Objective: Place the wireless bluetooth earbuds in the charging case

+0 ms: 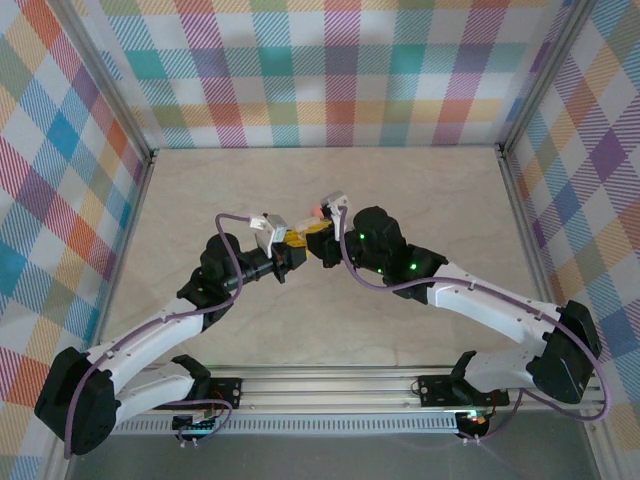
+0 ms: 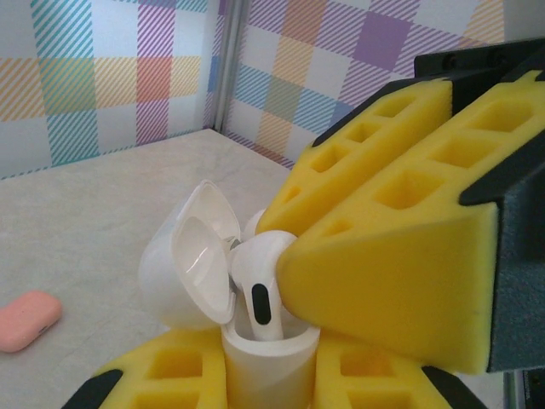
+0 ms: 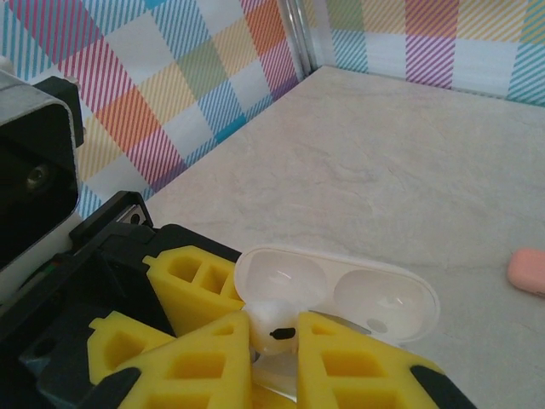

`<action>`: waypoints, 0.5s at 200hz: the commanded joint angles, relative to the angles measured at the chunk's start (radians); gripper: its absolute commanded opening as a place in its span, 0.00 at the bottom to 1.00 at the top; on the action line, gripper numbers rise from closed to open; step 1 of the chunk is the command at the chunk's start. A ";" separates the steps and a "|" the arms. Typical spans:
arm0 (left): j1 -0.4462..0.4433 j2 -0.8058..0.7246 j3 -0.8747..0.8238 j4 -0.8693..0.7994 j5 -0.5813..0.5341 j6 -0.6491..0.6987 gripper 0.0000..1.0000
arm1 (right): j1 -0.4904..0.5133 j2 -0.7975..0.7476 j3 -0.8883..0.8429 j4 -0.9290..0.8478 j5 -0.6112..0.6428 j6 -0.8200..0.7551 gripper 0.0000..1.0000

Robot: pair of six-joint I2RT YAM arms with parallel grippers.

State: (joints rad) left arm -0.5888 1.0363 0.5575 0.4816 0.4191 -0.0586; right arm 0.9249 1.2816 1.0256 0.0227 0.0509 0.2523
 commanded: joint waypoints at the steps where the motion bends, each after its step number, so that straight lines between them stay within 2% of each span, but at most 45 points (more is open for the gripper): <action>1: -0.014 -0.039 0.010 0.094 0.025 0.011 0.00 | 0.012 0.002 -0.008 -0.022 -0.074 -0.034 0.22; 29: -0.014 -0.050 0.008 0.081 0.023 0.013 0.00 | 0.013 0.000 0.017 -0.065 -0.058 -0.035 0.35; 43: -0.014 -0.056 0.003 0.075 0.018 0.014 0.00 | 0.012 -0.008 0.051 -0.123 0.005 -0.013 0.40; 100: -0.014 -0.090 0.001 0.008 -0.019 0.020 0.00 | 0.012 -0.025 0.175 -0.259 0.011 0.008 0.47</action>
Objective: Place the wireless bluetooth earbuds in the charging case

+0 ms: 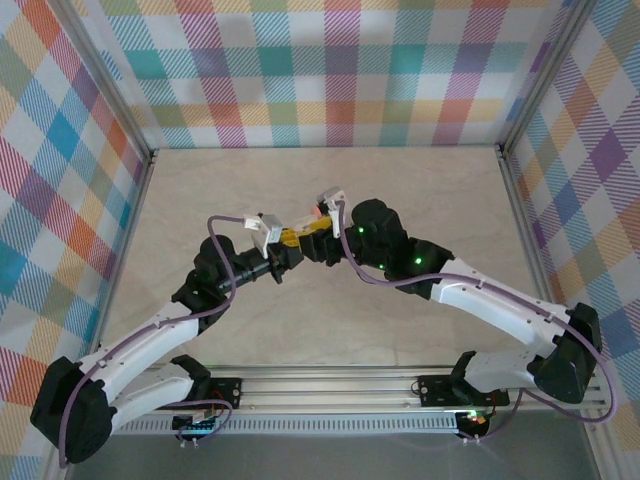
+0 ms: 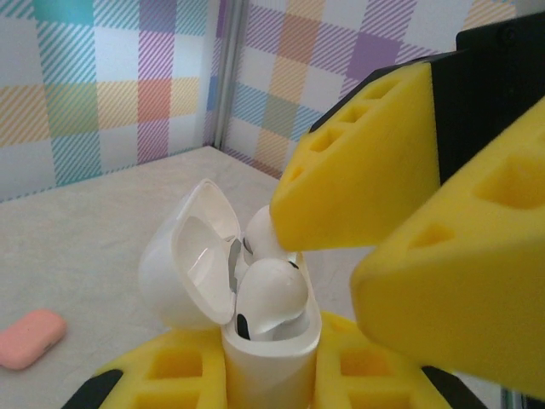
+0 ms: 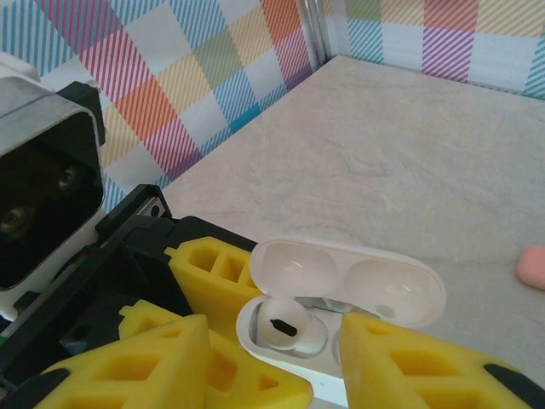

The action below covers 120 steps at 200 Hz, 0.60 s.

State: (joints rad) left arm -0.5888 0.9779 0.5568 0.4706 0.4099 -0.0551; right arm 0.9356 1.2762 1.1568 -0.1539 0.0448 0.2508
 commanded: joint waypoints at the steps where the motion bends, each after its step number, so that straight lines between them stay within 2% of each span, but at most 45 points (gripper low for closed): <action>1: -0.014 -0.033 0.002 0.018 -0.010 0.016 0.00 | 0.002 -0.020 0.044 -0.083 0.018 0.011 0.47; 46: -0.014 -0.079 -0.004 -0.035 -0.023 0.026 0.00 | -0.001 -0.032 0.098 -0.093 -0.041 0.042 0.56; 72: -0.014 -0.109 -0.014 -0.072 -0.032 0.040 0.00 | -0.011 -0.029 0.186 -0.182 -0.007 0.046 0.57; 95: -0.014 -0.158 -0.039 -0.080 -0.026 0.032 0.00 | -0.073 0.022 0.320 -0.349 -0.030 0.065 0.54; 120: -0.014 -0.210 -0.038 -0.169 -0.010 0.032 0.00 | -0.154 0.077 0.366 -0.414 -0.145 0.062 0.54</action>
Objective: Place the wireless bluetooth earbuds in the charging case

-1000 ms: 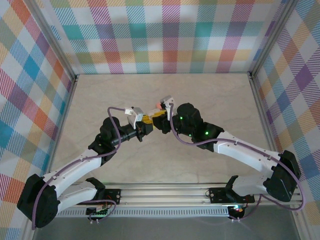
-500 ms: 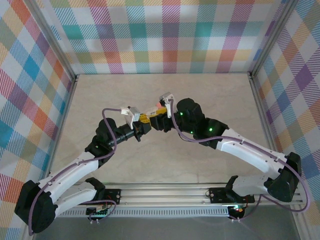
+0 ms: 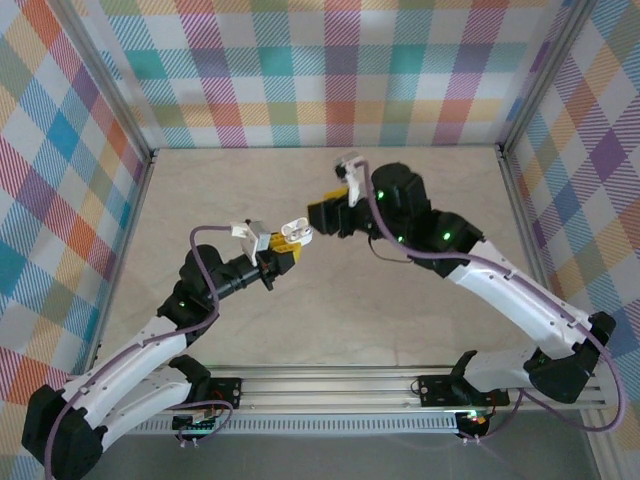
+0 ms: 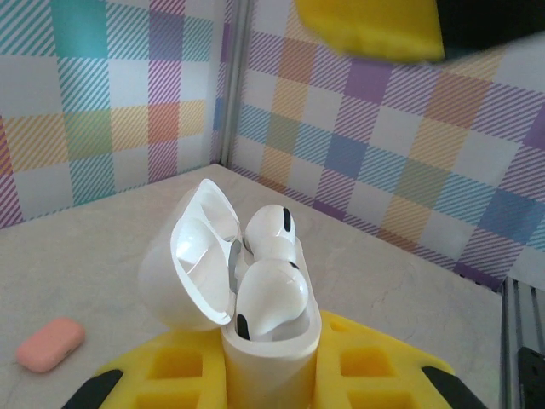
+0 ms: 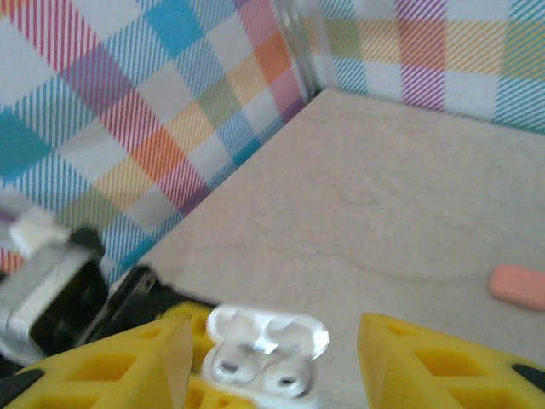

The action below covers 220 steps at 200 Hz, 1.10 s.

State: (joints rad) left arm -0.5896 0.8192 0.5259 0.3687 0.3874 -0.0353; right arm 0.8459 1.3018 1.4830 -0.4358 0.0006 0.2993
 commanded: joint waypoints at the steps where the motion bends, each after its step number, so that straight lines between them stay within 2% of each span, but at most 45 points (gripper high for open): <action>1: -0.013 -0.053 -0.006 -0.070 0.014 0.012 0.00 | -0.069 0.054 0.039 -0.132 -0.107 0.013 0.54; 36: -0.013 -0.099 0.016 -0.183 0.058 0.020 0.00 | -0.198 0.198 0.085 -0.184 -0.316 0.052 0.54; 74: -0.014 -0.109 0.031 -0.255 0.110 0.033 0.00 | -0.237 0.397 0.253 -0.297 -0.513 0.007 0.49; 96: -0.015 -0.133 0.026 -0.310 0.097 0.043 0.00 | -0.237 0.446 0.230 -0.233 -0.594 0.025 0.43; 141: -0.015 -0.198 -0.064 -0.258 0.046 0.094 0.00 | -0.212 0.504 0.165 -0.075 -0.775 0.175 0.33; 171: -0.015 -0.199 -0.100 -0.198 0.037 0.094 0.00 | -0.175 0.523 0.157 -0.050 -0.858 0.231 0.31; 220: -0.014 -0.204 -0.155 -0.129 0.019 0.063 0.00 | -0.157 0.449 0.073 -0.025 -0.854 0.230 0.28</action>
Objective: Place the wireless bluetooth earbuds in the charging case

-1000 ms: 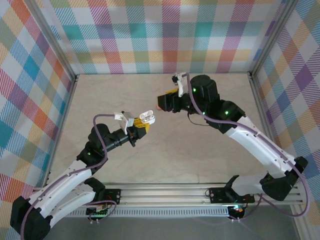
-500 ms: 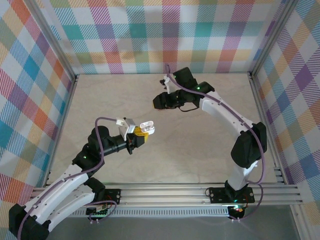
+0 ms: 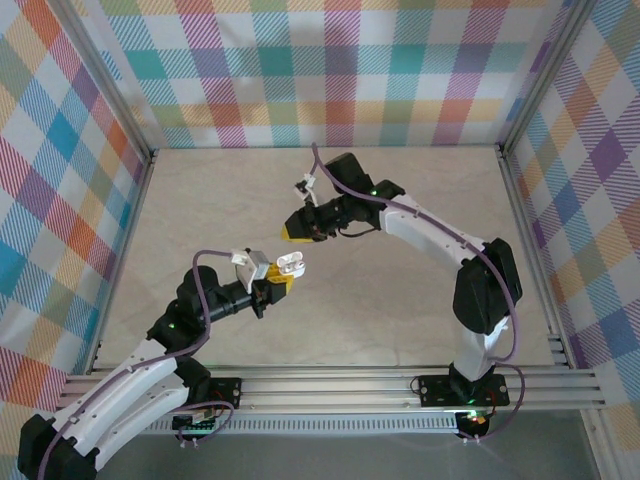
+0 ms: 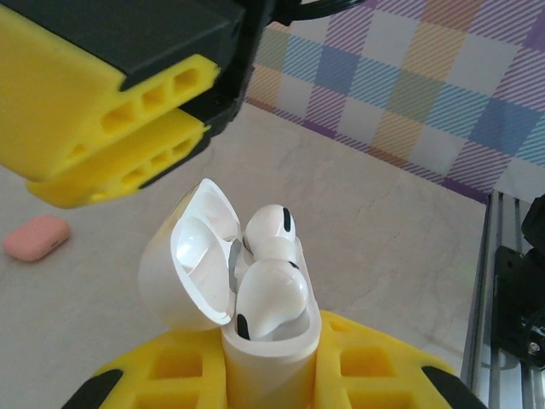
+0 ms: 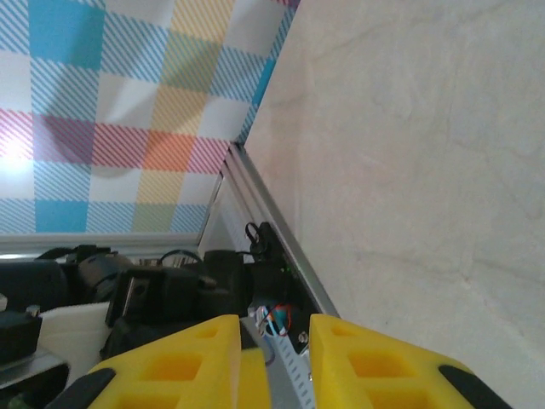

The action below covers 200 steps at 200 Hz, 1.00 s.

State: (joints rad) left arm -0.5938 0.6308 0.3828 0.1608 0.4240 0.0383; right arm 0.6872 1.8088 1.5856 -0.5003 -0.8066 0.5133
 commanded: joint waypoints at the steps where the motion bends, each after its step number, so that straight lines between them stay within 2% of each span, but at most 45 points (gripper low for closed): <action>1: -0.010 -0.015 -0.012 0.079 -0.018 -0.011 0.00 | 0.002 -0.057 -0.032 0.040 -0.049 0.016 0.28; 56: -0.010 -0.104 -0.056 0.102 -0.096 -0.038 0.00 | 0.049 -0.060 -0.036 -0.010 -0.106 -0.034 0.26; 104: -0.010 -0.127 -0.071 0.111 -0.112 -0.077 0.00 | 0.058 -0.066 -0.047 -0.035 -0.177 -0.082 0.25; 152: -0.010 -0.155 -0.099 0.136 -0.190 -0.115 0.00 | 0.058 -0.123 -0.064 -0.057 -0.183 -0.160 0.26; 188: -0.010 -0.167 -0.080 0.101 -0.191 -0.125 0.00 | 0.036 -0.215 -0.137 0.040 -0.155 -0.153 0.27; 200: -0.009 -0.176 -0.072 0.086 -0.195 -0.143 0.00 | 0.007 -0.269 -0.191 0.116 -0.113 -0.128 0.35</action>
State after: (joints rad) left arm -0.6003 0.4786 0.2913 0.2329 0.2626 -0.0673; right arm 0.7261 1.6405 1.4643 -0.4950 -0.9367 0.3855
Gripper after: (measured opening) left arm 0.192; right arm 0.292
